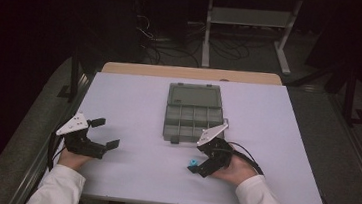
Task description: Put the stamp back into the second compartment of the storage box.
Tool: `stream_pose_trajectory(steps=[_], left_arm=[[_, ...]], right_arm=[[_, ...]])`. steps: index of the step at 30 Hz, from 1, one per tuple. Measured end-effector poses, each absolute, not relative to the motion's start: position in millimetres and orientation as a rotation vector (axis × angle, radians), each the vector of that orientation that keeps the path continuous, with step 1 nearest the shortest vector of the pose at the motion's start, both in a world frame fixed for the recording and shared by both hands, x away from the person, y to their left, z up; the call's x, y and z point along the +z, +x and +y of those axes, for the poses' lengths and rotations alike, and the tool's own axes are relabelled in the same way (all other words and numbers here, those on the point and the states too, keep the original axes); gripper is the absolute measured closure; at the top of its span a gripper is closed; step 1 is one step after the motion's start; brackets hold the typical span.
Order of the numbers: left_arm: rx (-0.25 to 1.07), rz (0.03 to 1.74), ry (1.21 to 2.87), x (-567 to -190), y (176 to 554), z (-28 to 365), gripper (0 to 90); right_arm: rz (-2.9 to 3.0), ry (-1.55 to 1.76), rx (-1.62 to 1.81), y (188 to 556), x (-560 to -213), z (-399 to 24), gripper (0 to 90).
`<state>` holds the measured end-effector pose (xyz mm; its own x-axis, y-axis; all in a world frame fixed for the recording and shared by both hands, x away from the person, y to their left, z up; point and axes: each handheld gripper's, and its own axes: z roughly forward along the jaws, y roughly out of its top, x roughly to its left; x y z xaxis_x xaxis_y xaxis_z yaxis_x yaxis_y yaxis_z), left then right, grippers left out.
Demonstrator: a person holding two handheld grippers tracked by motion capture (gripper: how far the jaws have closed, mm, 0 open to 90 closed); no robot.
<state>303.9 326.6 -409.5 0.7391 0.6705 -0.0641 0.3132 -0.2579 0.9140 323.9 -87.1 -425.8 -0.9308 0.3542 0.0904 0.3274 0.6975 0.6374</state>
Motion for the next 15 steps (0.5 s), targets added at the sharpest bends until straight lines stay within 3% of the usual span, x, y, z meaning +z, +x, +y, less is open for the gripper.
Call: stream_pose_trajectory(steps=[12, 15], left_arm=[[0.413, 0.761, 1.854, -409.6, 303.8, 326.3, 0.0], [0.414, 0.761, 1.857, -409.5, 304.0, 326.8, 0.0]], right_arm=[[2.888, 0.588, 1.057, 325.2, -426.3, -88.3, 48.1], [2.908, 0.552, 1.057, 327.7, -426.9, -90.1, 59.9]])
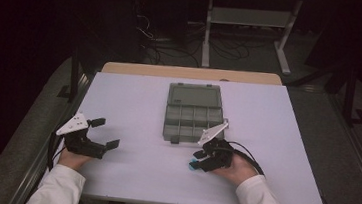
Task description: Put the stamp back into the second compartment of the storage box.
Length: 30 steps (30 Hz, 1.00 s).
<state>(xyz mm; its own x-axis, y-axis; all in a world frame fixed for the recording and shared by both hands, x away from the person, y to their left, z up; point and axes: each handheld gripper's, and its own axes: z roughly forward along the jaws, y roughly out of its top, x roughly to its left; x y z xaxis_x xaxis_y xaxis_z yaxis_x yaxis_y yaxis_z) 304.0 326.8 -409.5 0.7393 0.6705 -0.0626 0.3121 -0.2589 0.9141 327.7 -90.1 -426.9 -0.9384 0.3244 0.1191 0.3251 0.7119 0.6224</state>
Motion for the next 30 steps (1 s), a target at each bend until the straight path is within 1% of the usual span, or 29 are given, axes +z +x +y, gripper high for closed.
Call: stream_pose_trajectory(steps=[1, 2, 3, 4, 5, 25, 30], left_arm=[[0.413, 0.762, 1.855, -409.6, 303.9, 326.6, 0.0], [0.412, 0.763, 1.854, -409.6, 303.8, 326.2, 0.0], [0.412, 0.763, 1.854, -409.6, 303.8, 326.2, 0.0], [0.414, 0.761, 1.857, -409.7, 303.9, 326.4, 0.0], [0.415, 0.76, 1.858, -409.6, 304.0, 326.5, 0.0], [0.417, 0.76, 1.861, -409.4, 304.1, 327.3, 0.0], [0.415, 0.759, 1.857, -409.5, 304.0, 326.9, 0.0]], right_arm=[[-2.906, -0.551, -1.057, 327.7, -426.9, -90.1, 59.9], [-2.9, -0.537, -1.077, 328.7, -426.3, -90.9, 66.6], [-2.9, -0.537, -1.077, 328.7, -426.3, -90.9, 66.6], [-2.896, -0.535, -1.077, 328.7, -425.8, -91.2, 69.7], [-2.897, -0.539, -1.075, 328.3, -425.0, -91.5, 70.8], [-2.856, -0.589, -1.157, 331.8, -407.3, -102.2, 71.4], [-2.857, -0.597, -1.184, 334.0, -396.7, -103.4, 71.4]])
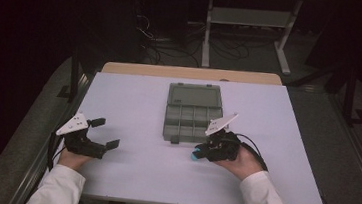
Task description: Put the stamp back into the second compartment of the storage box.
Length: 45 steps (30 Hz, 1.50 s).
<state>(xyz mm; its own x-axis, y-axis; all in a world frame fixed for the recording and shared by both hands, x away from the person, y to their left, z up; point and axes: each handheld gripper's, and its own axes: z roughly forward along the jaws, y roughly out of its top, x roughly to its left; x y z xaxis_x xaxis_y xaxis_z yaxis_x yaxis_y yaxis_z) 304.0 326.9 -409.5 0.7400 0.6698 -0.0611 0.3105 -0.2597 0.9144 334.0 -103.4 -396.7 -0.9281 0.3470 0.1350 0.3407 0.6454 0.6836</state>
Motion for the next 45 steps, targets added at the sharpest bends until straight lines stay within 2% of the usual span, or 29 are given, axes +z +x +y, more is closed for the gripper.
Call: stream_pose_trajectory(steps=[45], left_arm=[[0.412, 0.758, 1.847, -409.2, 304.1, 326.2, 0.0]], right_arm=[[2.761, 0.651, 1.21, 360.6, -354.4, -107.2, 71.4]])
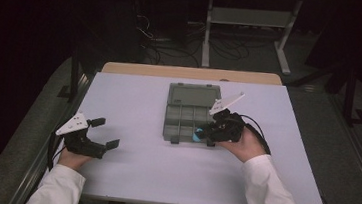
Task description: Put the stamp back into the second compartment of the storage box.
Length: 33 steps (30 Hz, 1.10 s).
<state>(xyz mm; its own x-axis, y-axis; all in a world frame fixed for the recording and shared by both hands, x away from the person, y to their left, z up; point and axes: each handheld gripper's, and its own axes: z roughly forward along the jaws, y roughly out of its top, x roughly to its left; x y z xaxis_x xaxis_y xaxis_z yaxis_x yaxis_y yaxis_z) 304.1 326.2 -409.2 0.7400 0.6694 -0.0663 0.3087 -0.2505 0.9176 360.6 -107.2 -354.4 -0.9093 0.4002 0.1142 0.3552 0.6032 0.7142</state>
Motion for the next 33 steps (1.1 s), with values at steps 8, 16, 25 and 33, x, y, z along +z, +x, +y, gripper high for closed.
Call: stream_pose_trajectory(steps=[8, 16, 25, 33], left_arm=[[0.412, 0.752, 1.85, -409.5, 304.2, 325.7, 0.0], [0.412, 0.744, 1.854, -409.3, 304.3, 325.8, 0.0], [0.414, 0.751, 1.843, -408.6, 303.0, 325.8, 0.0], [0.416, 0.747, 1.84, -408.4, 303.1, 326.5, 0.0]], right_arm=[[2.751, 0.629, 1.201, 370.9, -351.7, -104.8, 71.4], [2.745, 0.643, 1.199, 379.7, -347.1, -101.0, 71.4], [2.753, 0.67, 1.189, 387.6, -341.6, -93.3, 71.4], [2.749, 0.635, 1.177, 398.8, -340.0, -89.9, 71.5]])
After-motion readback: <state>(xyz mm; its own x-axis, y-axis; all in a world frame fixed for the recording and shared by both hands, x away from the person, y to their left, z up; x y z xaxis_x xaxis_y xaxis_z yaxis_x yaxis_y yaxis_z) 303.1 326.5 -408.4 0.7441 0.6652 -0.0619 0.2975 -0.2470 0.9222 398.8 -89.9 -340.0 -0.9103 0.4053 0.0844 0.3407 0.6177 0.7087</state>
